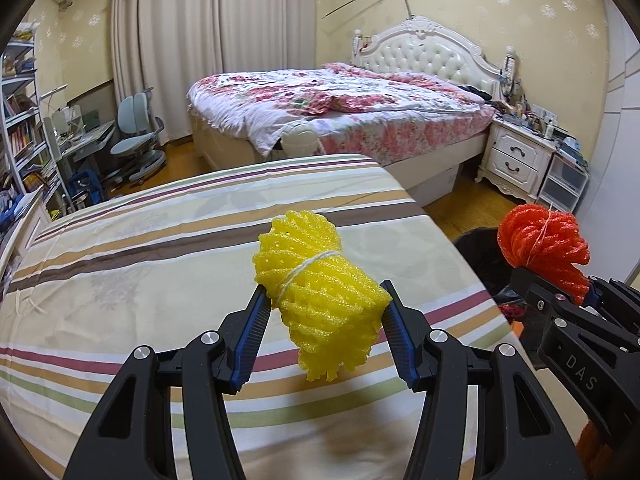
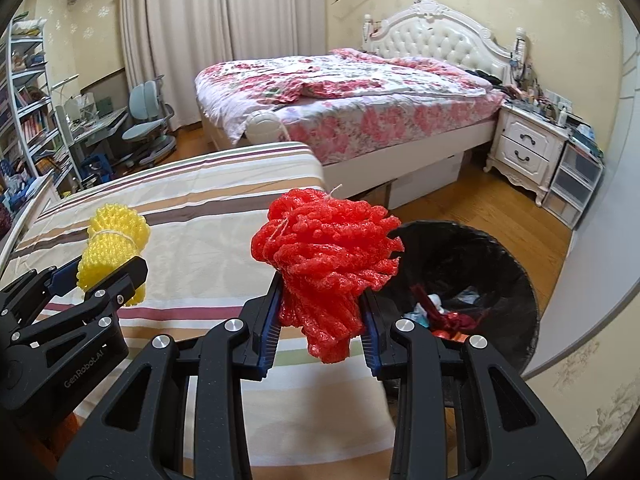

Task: Collect trash
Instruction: 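Carry the yellow and orange foam nets with both tools over the bin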

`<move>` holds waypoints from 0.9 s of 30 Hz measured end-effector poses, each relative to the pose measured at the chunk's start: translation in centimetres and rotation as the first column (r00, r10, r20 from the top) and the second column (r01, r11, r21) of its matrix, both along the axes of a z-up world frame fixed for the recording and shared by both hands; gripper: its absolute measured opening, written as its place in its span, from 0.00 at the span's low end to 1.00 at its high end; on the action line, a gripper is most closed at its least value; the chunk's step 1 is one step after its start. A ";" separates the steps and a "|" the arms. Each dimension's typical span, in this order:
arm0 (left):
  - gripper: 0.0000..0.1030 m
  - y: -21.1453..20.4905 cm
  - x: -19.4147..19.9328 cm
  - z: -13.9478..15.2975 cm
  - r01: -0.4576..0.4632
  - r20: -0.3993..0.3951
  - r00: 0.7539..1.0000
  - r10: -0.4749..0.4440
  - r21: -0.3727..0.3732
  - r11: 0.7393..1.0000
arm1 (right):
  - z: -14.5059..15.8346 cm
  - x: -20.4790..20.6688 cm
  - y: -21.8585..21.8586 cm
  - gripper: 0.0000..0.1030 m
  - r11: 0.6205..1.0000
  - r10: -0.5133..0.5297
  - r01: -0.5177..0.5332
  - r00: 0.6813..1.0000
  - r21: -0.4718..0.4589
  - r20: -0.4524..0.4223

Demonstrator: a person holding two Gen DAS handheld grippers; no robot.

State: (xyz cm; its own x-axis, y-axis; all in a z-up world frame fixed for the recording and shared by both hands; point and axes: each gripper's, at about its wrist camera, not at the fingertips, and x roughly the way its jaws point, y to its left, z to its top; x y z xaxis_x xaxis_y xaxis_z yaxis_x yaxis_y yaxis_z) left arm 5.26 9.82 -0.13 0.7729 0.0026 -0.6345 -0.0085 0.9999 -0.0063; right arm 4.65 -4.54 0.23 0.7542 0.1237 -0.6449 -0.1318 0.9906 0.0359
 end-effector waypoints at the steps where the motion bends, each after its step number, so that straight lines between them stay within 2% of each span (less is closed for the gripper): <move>1: 0.53 -0.5 0.1 0.1 0.009 0.003 1.000 -0.009 0.002 1.000 | 0.0 0.0 -0.4 0.32 1.000 -0.010 0.010 1.000 -0.001 0.003; 16: 0.53 -7.3 2.1 -0.3 0.130 0.015 0.991 -0.131 0.027 0.991 | -0.7 0.9 -7.7 0.32 0.985 -0.175 0.175 0.985 0.005 0.007; 27: 0.53 -11.5 4.4 -0.9 0.196 0.010 0.980 -0.197 0.061 0.979 | -2.1 2.9 -11.7 0.32 0.969 -0.247 0.247 0.969 0.008 -0.012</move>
